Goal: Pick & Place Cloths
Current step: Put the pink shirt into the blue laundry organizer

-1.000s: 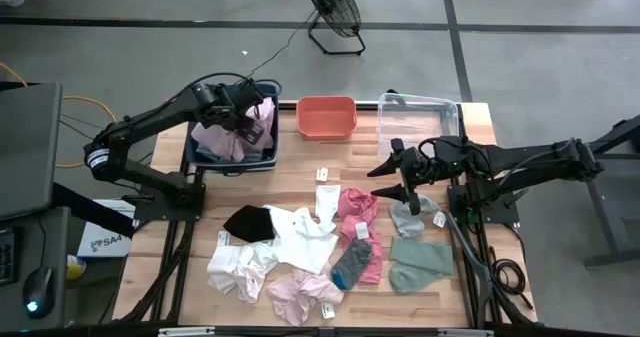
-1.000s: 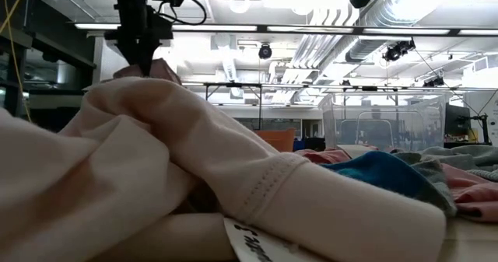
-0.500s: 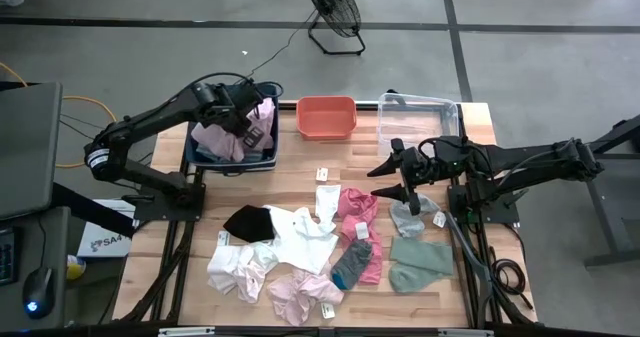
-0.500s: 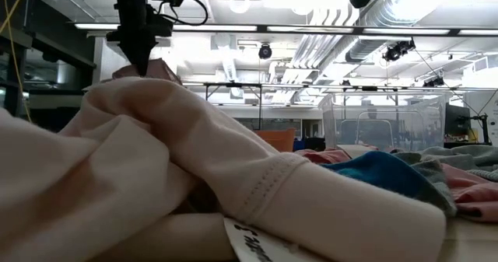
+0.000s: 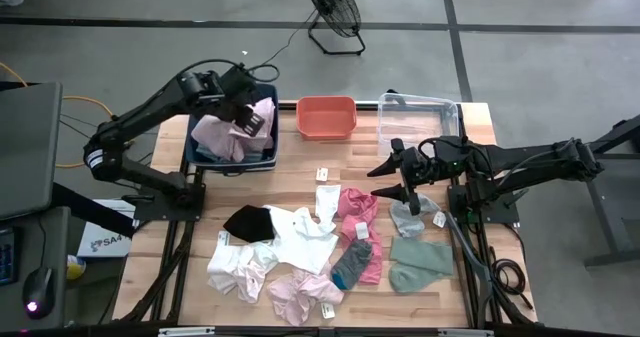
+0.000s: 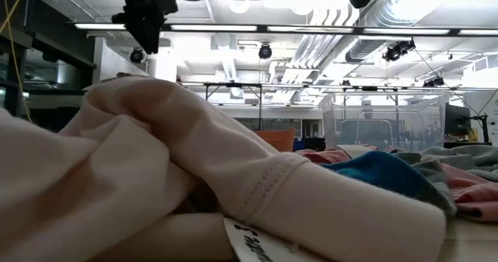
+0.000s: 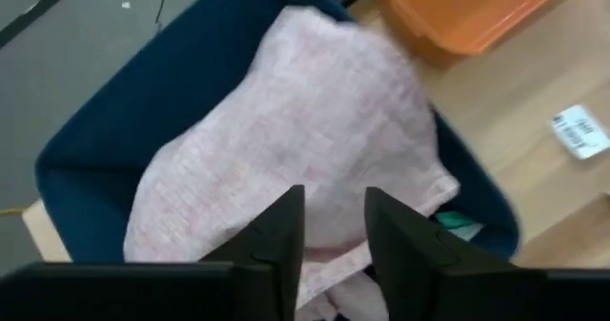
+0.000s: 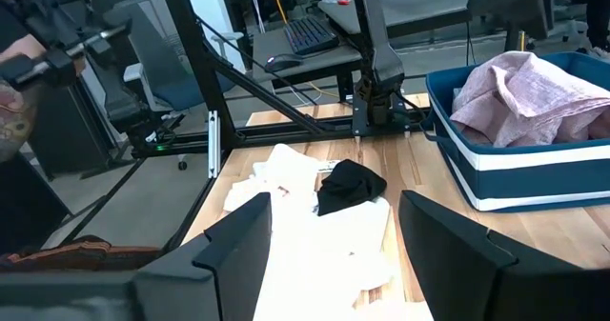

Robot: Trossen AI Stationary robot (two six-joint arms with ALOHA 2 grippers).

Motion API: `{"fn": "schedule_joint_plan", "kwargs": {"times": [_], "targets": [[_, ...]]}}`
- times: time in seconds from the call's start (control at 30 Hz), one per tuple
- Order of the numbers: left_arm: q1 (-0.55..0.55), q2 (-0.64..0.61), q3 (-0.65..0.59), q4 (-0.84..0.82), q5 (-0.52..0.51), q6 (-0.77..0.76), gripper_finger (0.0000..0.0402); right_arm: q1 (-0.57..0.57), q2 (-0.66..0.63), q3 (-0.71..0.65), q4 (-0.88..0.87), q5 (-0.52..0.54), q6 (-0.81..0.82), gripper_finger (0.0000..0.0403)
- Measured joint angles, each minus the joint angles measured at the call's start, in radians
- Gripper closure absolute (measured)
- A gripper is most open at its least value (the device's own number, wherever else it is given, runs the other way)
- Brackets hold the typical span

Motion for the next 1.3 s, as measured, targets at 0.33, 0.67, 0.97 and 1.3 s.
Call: {"fn": "schedule_joint_plan", "kwargs": {"times": [0.33,0.67,0.97,1.3], "targets": [[0.002,0.0,-0.253,0.157,0.011,0.003,0.0396,0.0,0.0,0.0,0.0,0.0,0.004,0.0181],[0.002,0.0,-0.508,0.45,-0.048,-0.016,0.0401,0.0,0.0,0.0,0.0,0.0,0.008,0.0181],[0.002,0.0,-0.607,0.471,-0.073,-0.064,0.0401,0.0,0.0,0.0,0.0,0.0,0.008,0.0181],[0.002,0.0,-0.475,0.392,-0.031,-0.024,0.0399,0.0,0.0,0.0,0.0,0.0,0.008,0.0181]]}}
